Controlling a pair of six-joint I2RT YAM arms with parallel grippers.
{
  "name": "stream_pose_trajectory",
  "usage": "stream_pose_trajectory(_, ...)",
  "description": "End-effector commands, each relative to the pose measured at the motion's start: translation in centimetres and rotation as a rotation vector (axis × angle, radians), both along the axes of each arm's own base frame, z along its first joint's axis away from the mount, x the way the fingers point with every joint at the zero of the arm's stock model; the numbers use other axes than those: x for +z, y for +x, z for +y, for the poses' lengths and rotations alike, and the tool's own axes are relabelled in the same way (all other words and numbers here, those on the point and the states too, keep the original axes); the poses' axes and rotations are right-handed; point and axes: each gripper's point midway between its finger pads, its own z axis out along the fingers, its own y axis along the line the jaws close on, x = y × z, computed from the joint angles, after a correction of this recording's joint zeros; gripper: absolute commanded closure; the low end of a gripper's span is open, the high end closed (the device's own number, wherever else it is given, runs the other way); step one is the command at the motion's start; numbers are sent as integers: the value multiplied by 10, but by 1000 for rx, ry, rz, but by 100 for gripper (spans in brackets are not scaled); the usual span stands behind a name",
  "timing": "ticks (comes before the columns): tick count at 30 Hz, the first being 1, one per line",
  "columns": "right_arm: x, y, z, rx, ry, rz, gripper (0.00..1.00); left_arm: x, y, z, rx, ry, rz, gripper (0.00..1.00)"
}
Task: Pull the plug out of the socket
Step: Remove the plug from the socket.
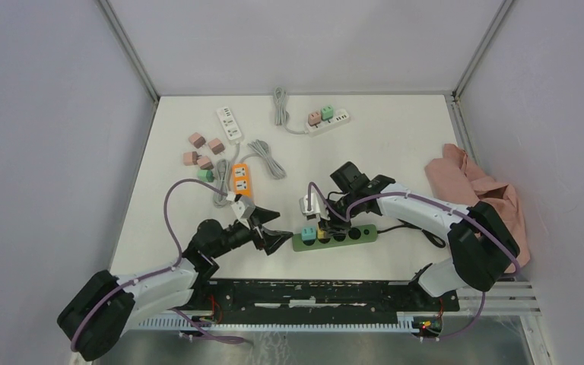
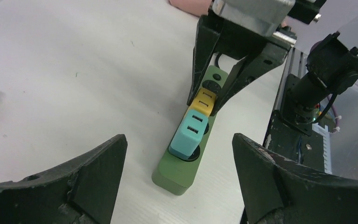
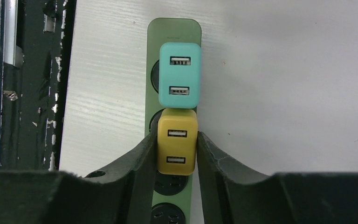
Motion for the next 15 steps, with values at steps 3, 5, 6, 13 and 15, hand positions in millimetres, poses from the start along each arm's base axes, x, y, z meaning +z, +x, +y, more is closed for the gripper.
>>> stream_pose_trajectory(3,5,14,7,-19,-6,-54,71,-1,-8,-13,-101,13,-116,17)
stream_pose_trajectory(5,6,15,6,-14,-8,-67,79,-13,-9,-22,-142,54,-124,20)
stream_pose_trajectory(6,7,15,5,-8,-8,-75,82,-17,-10,-27,-159,78,-138,21)
stream_pose_trajectory(13,8,11,2,26,-8,-78,98,-32,-7,-54,-194,179,-248,20)
stream_pose_trajectory(15,8,9,3,35,-7,-66,100,-33,-3,-58,-192,188,-255,20)
